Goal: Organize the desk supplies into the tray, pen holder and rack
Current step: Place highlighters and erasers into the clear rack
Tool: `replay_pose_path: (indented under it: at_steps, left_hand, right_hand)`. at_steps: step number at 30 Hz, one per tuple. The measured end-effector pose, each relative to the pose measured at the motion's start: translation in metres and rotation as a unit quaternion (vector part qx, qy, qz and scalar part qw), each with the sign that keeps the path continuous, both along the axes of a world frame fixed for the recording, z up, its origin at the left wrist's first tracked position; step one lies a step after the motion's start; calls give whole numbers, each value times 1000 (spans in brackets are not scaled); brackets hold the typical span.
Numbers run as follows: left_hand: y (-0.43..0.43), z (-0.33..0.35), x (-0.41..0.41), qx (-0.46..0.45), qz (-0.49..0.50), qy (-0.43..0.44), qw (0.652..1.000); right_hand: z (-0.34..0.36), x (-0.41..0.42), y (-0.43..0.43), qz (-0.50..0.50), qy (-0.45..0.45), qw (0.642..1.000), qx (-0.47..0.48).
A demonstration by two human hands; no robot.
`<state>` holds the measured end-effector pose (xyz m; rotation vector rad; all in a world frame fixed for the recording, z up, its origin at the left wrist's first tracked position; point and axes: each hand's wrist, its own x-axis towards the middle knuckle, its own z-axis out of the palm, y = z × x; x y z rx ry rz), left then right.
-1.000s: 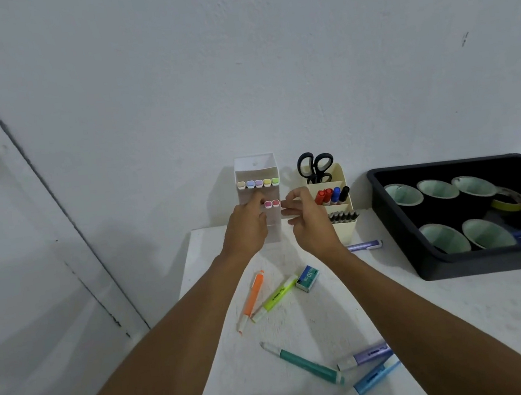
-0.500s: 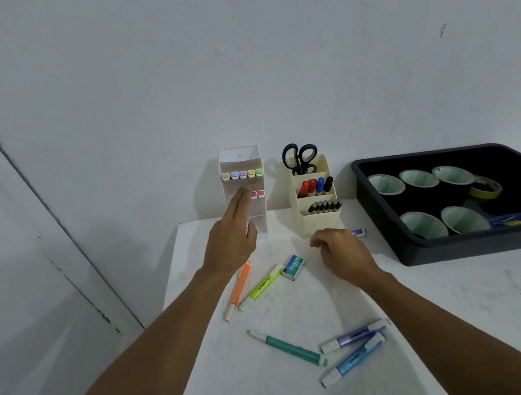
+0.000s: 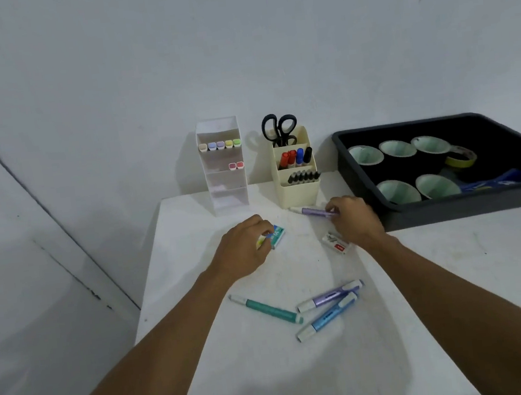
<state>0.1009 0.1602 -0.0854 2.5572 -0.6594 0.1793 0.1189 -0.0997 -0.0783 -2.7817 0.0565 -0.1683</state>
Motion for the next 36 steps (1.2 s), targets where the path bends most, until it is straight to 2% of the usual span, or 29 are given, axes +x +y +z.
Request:
replay_pose_path:
  at_steps: [5, 8, 11, 13, 17, 22, 28, 33, 36]
  left_hand:
    - [-34, 5, -28, 3, -72, 61, 996]
    - [-62, 8, -50, 44, -125, 124, 983]
    - [-82, 2, -63, 133, -162, 130, 969]
    - [-85, 0, -66, 135, -152, 118, 972]
    - [-79, -3, -62, 100, -99, 99, 985]
    - [-75, -1, -54, 18, -16, 139, 990]
    - [-71, 4, -43, -28, 34, 152, 987]
    - [-56, 1, -34, -155, 63, 161, 973]
    - [-47, 5, -30, -262, 86, 208, 938]
  right_hand:
    - [12, -36, -6, -8, -57, 974, 220]
    - [13, -62, -13, -49, -31, 944, 323]
    - [7, -87, -20, -80, -23, 920, 383]
    - [-2, -101, -25, -101, -36, 917, 384]
    - [-21, -120, -30, -112, -70, 911, 392]
    - [-28, -129, -24, -88, -108, 894, 425]
    - [-23, -123, -13, -98, -103, 877, 460]
    - [-16, -113, 1, -119, -82, 818, 557]
    - [-10, -106, 12, -133, -82, 772, 616]
